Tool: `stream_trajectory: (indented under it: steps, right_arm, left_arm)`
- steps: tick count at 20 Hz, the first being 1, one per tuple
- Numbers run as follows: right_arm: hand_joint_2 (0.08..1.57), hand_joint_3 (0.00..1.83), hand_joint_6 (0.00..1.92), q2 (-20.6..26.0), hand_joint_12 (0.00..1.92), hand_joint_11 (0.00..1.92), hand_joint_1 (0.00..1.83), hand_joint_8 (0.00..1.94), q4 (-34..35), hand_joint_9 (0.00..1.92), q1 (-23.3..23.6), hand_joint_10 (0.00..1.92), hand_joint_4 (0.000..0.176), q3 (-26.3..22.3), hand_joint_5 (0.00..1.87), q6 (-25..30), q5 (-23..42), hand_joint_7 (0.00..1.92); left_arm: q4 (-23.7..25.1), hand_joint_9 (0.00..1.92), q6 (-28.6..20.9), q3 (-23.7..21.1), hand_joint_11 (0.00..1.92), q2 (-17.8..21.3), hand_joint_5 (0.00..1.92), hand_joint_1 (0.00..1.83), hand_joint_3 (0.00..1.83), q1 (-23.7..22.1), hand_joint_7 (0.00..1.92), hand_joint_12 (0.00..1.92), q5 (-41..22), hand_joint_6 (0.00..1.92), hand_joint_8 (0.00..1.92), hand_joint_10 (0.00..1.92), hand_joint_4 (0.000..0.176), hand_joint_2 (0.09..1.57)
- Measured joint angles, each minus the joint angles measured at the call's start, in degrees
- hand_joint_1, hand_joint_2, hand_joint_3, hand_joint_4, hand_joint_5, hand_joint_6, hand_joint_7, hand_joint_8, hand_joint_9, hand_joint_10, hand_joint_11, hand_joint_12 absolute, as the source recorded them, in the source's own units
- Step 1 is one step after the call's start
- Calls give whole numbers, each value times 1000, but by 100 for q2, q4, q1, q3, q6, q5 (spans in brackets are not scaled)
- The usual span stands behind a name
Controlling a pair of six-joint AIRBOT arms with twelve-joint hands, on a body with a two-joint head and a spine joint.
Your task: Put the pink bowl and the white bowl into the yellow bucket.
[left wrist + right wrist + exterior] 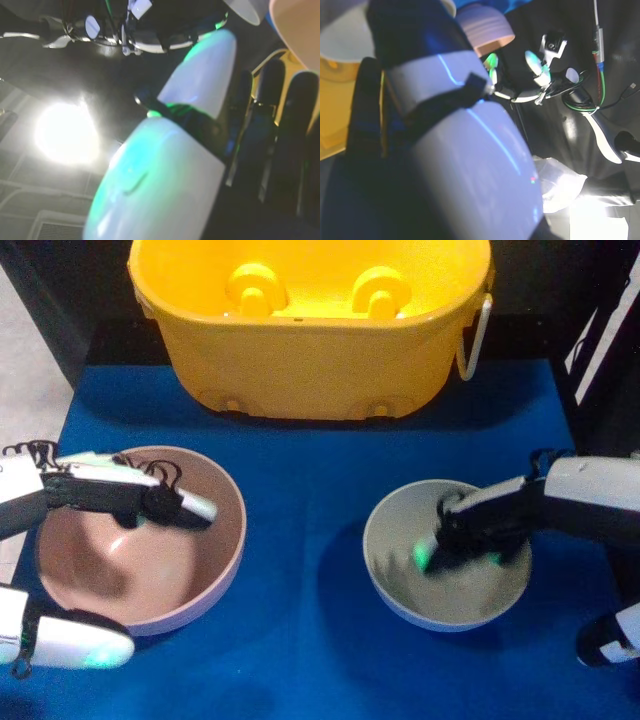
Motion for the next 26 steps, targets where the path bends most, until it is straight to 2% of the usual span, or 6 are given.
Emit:
stream_trajectory:
  steps: [9,16,18,21,25,26]
  right_arm:
    - [941,0,577,-136,1543,68,787,485,0,304,-4,917,0,11,498,-262,109,479]
    - [904,0,415,-872,1440,108,787,391,0,363,-297,809,0,564,530,-332,105,532]
    - [916,0,599,-988,1526,10,748,647,0,235,-297,970,0,678,418,-332,127,381]
    - [902,0,697,-1191,1559,0,719,788,0,185,-481,1028,0,855,345,-337,46,298]
    - [887,0,691,-1403,1470,0,894,858,2,130,-675,1040,0,1016,326,-334,-168,262]
    - [933,9,718,-1495,1526,32,1070,885,2,231,-730,1057,0,1099,412,-334,-286,355]
  left_arm:
    - [-42,148,-4,4,0,-175,477,792,0,2,494,1567,7,1,11,826,0,1051]
    - [-170,190,-17,385,0,-782,484,794,2,2,517,1567,-208,8,12,788,0,1041]
    - [-186,186,-15,450,0,-826,499,753,7,2,524,1565,-223,12,13,786,0,1054]
    - [-407,187,0,529,0,-925,512,757,1,107,540,1527,-214,12,17,786,0,1050]
    - [-505,214,61,625,0,-1200,573,782,2,212,566,1464,-225,18,15,722,0,1082]
    - [-553,220,107,636,0,-1226,609,794,9,227,582,1511,-203,26,19,741,0,1111]
